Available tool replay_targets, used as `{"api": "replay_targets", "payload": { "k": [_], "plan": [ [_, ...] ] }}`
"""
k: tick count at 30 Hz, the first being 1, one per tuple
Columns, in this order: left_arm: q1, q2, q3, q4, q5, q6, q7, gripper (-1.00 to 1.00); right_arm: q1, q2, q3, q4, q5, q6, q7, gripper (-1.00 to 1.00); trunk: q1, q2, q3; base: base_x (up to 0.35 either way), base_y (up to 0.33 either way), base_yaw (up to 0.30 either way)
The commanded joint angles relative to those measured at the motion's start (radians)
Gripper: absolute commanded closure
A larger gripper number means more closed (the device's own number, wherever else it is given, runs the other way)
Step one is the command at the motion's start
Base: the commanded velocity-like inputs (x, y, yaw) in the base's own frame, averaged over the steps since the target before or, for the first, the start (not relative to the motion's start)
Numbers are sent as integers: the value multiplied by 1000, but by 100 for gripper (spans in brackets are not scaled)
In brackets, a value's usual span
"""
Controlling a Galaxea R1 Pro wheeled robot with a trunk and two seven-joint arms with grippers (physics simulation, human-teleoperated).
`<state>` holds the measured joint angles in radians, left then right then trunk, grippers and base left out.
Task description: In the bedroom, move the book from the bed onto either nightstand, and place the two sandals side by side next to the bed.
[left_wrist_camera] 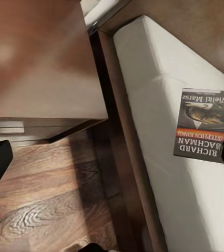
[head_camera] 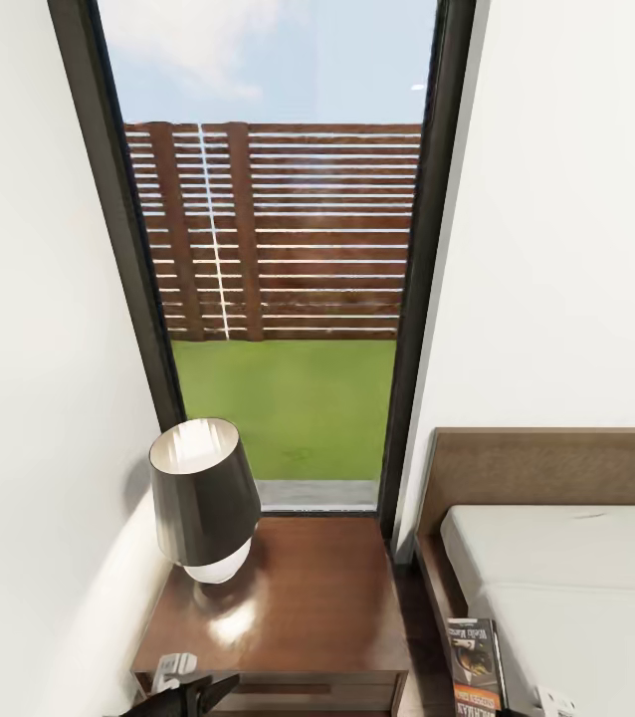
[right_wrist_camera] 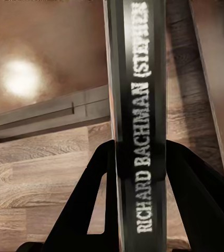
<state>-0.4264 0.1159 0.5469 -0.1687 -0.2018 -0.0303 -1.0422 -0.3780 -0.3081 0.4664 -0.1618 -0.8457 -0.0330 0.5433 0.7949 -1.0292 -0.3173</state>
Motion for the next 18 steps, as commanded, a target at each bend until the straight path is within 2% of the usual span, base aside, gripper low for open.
{"api": "replay_targets", "payload": {
  "k": [1,4,7,11,14,18],
  "plan": [
    [-1,0,8,0,-9,-3,-10,-100,-1,-1,8,-2,-9,-2,16,100,0,-1,-1,0,0,0],
    [0,1,8,0,-6,-3,-17,-100,-1,-3,8,-34,-9,3,79,100,0,-1,-1,0,0,0],
    [0,1,8,0,-6,-4,-19,-100,-1,-7,7,-117,-9,11,135,100,0,-1,-1,0,0,0],
    [0,1,8,0,-6,-3,-18,-100,-1,-19,6,-244,-11,45,155,100,0,-1,-1,0,0,0],
    [0,0,7,0,-6,-4,-16,-100,-1,-31,6,-367,-13,157,162,100,0,-1,-1,0,0,0],
    [0,-5,7,1,-8,-5,-14,-100,-1,-37,-5,-557,-16,415,164,100,0,-1,-1,0,0,0]
  ]
}}
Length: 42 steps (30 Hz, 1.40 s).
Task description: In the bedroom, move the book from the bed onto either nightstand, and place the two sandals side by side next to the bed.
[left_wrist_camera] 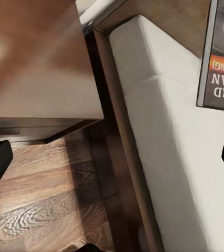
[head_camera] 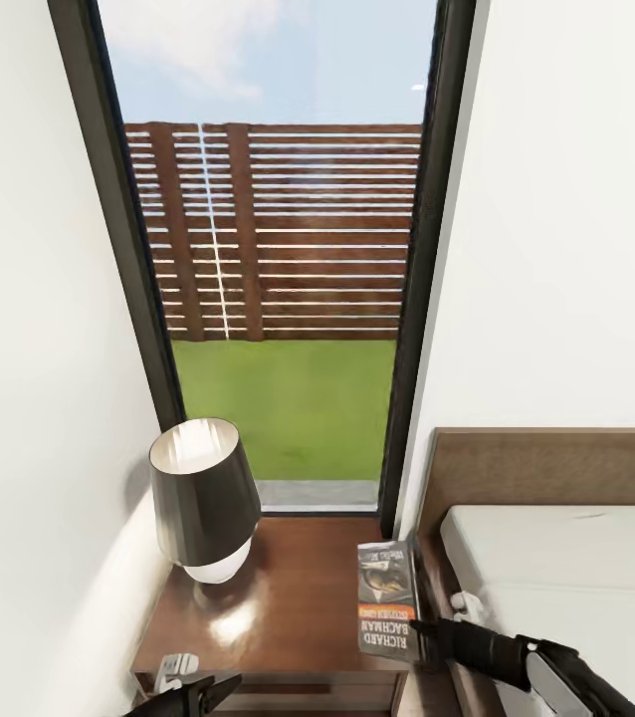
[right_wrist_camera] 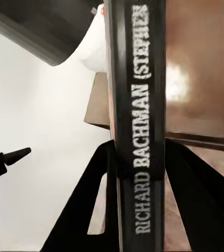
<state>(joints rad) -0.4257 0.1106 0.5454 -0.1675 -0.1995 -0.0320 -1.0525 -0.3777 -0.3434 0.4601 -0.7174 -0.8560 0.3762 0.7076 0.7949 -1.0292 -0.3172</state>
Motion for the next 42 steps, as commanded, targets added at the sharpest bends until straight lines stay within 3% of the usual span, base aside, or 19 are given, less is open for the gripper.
{"api": "replay_targets", "payload": {
  "k": [1,3,9,12,16,17,18,21,22,24,30,35,42],
  "plan": [
    [-1,-1,8,0,-10,-3,-3,-100,-1,-2,-1,-43,-6,50,-1,100,0,-1,-1,0,0,0],
    [-1,-1,8,0,-11,-3,-3,-100,-1,-2,-9,-101,-7,109,-3,100,0,-1,-1,0,0,0],
    [-1,-1,8,-1,-11,-4,5,-100,-6,13,-26,-138,-8,168,-9,100,0,-1,-1,0,0,0],
    [-1,-2,8,-2,-11,-5,6,-100,-9,61,-29,-132,-10,174,-18,100,0,-1,-1,0,0,0],
    [-1,-2,8,-3,-11,-6,7,-100,-10,112,-56,-126,-14,175,-125,100,0,-1,-1,0,0,0],
    [-1,-2,8,-3,-11,-6,8,-100,-10,131,-73,-126,-23,176,-174,100,0,-1,-1,0,0,0],
    [-1,-2,8,-3,-11,-6,8,-100,-11,174,-115,-125,-73,176,-268,100,0,-1,-1,0,0,0],
    [-1,-2,8,-3,-11,-10,9,-100,-11,196,-139,-126,-130,176,-331,100,0,-1,-1,0,0,0],
    [-1,-2,8,-3,-11,-15,9,-100,-12,204,-149,-126,-171,176,-366,100,0,-1,-1,0,0,0],
    [-1,-2,8,-3,-11,-23,9,-100,-12,212,-158,-125,-228,174,-397,100,0,-1,-1,0,0,0],
    [-1,-8,7,-1,-11,-36,15,-100,-12,222,-167,-125,-320,165,-429,100,0,-1,-1,0,0,0],
    [-1,-14,7,-1,-11,-37,23,-100,-12,238,-166,-131,-327,159,-431,100,0,-1,-1,0,0,0],
    [-1,-17,7,-1,-12,-38,24,-100,-12,241,-177,-123,-330,160,-432,100,0,-1,-1,0,0,0]
  ]
}}
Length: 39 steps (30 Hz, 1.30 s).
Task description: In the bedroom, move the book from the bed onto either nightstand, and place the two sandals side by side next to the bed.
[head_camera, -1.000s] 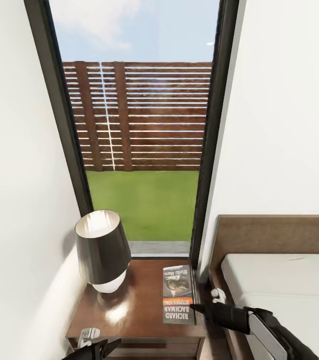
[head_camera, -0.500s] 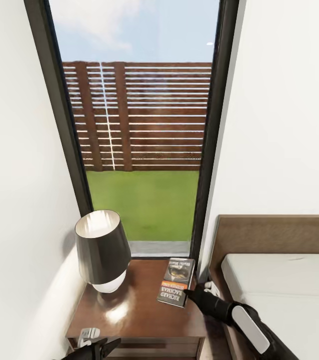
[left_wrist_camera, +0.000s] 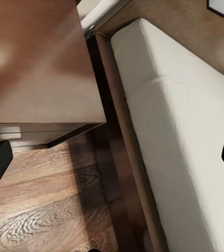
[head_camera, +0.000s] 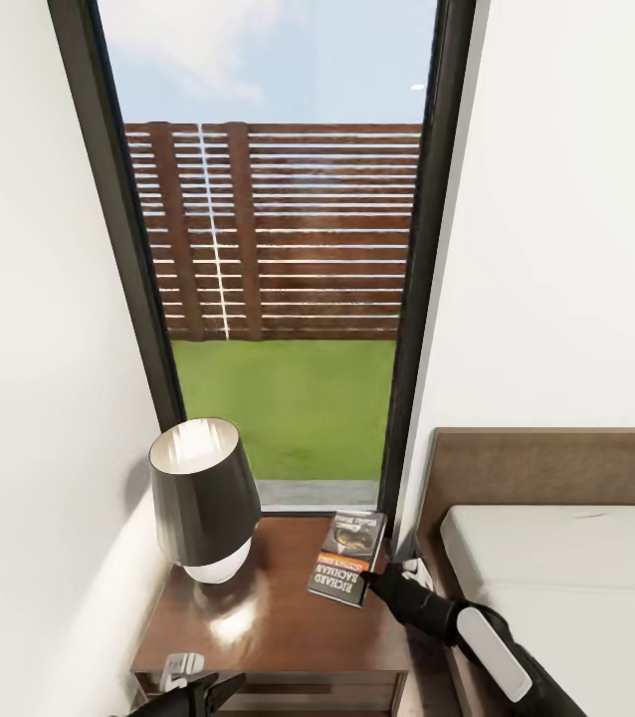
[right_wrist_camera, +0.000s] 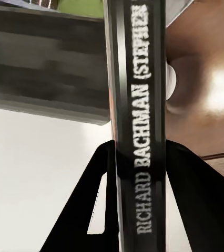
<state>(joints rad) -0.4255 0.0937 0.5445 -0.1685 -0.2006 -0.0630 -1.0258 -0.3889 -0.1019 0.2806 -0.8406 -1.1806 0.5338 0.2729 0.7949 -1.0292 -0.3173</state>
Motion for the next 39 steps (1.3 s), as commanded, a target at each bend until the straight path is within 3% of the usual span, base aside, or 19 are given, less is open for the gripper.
{"api": "replay_targets", "payload": {
  "k": [1,4,11,13,16,20,26,39],
  "plan": [
    [-1,-1,8,1,-10,-6,-2,-100,-1,-1,-16,3,-6,4,3,100,0,-1,-1,0,0,0],
    [-1,-5,9,1,-10,-6,-2,-100,-1,1,-83,38,-6,12,3,100,0,-1,-1,0,0,0],
    [-1,-6,9,1,-10,-7,-2,-100,-1,3,-106,102,-19,15,1,100,0,-1,-1,0,0,0],
    [-1,-6,9,1,-10,-6,-2,-100,-1,4,-106,106,-40,15,0,100,0,-1,-1,0,0,0],
    [-1,-6,10,1,-10,-7,-2,-100,-1,10,-106,113,-134,15,-3,100,0,-1,-1,0,0,0],
    [-1,-6,11,1,-9,-6,-1,-100,-1,21,-102,116,-176,14,-4,100,-4,6,2,0,0,0],
    [-1,-6,11,1,-8,-6,-1,-100,-1,49,-101,118,-187,14,-5,100,-23,41,18,0,0,0],
    [-1,-6,11,1,-8,-7,0,-100,-1,54,-100,118,-188,12,-5,100,-23,41,18,120,0,0]
  ]
}}
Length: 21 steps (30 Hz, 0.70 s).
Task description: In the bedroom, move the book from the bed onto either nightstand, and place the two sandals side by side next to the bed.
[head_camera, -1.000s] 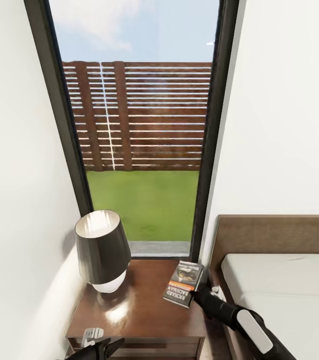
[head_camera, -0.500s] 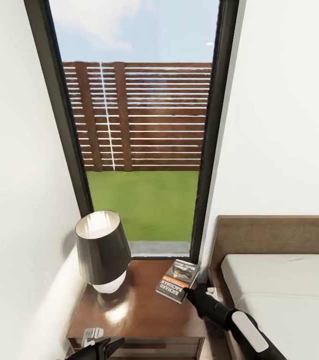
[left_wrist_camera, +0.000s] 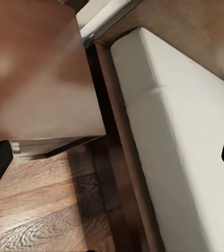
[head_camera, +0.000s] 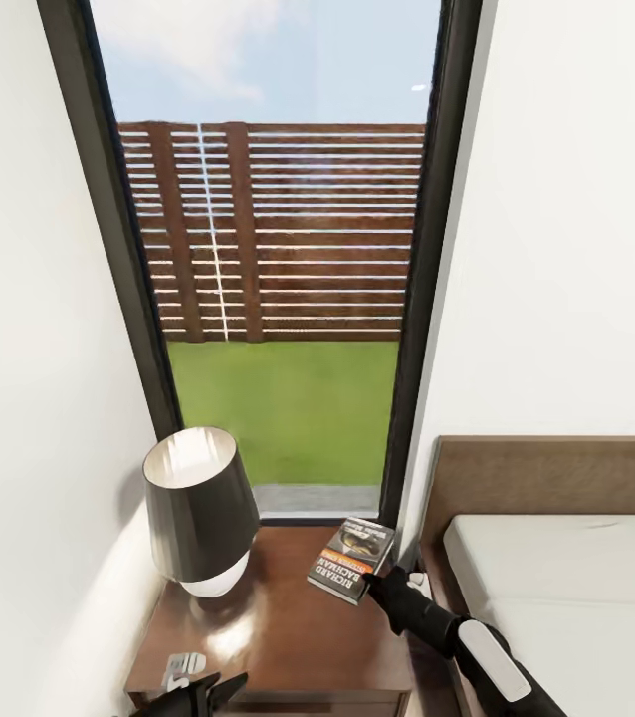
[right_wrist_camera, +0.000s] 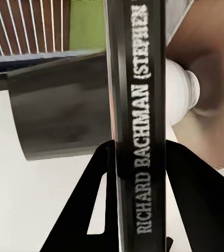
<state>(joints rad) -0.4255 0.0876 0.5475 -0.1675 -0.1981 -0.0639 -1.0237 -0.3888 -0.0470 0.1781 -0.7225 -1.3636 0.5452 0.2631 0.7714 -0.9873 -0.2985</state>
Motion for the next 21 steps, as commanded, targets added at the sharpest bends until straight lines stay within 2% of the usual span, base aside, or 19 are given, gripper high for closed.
{"api": "replay_targets", "payload": {
  "k": [1,5,9,14,18,21],
  "plan": [
    [-1,0,8,0,-11,-7,-3,-100,-1,-1,3,1,-5,1,4,100,1,-1,-1,316,0,0],
    [-1,0,8,0,-11,-6,-3,-100,-1,2,3,1,-4,0,4,100,1,-1,-1,326,0,0],
    [-1,0,8,0,-11,-7,-3,-100,-1,22,3,8,-4,-1,4,100,1,-1,-1,274,0,0],
    [-1,0,8,0,-11,-6,-3,-100,-1,55,3,44,-4,-3,4,100,1,-1,-1,60,0,0],
    [-1,0,8,0,-11,-6,-3,-100,-1,61,3,49,-4,-4,4,100,1,-1,-1,9,0,0],
    [-1,0,8,0,-11,-6,-3,-100,-1,62,3,51,-4,-4,4,100,12,-22,-11,1,0,0]
  ]
}}
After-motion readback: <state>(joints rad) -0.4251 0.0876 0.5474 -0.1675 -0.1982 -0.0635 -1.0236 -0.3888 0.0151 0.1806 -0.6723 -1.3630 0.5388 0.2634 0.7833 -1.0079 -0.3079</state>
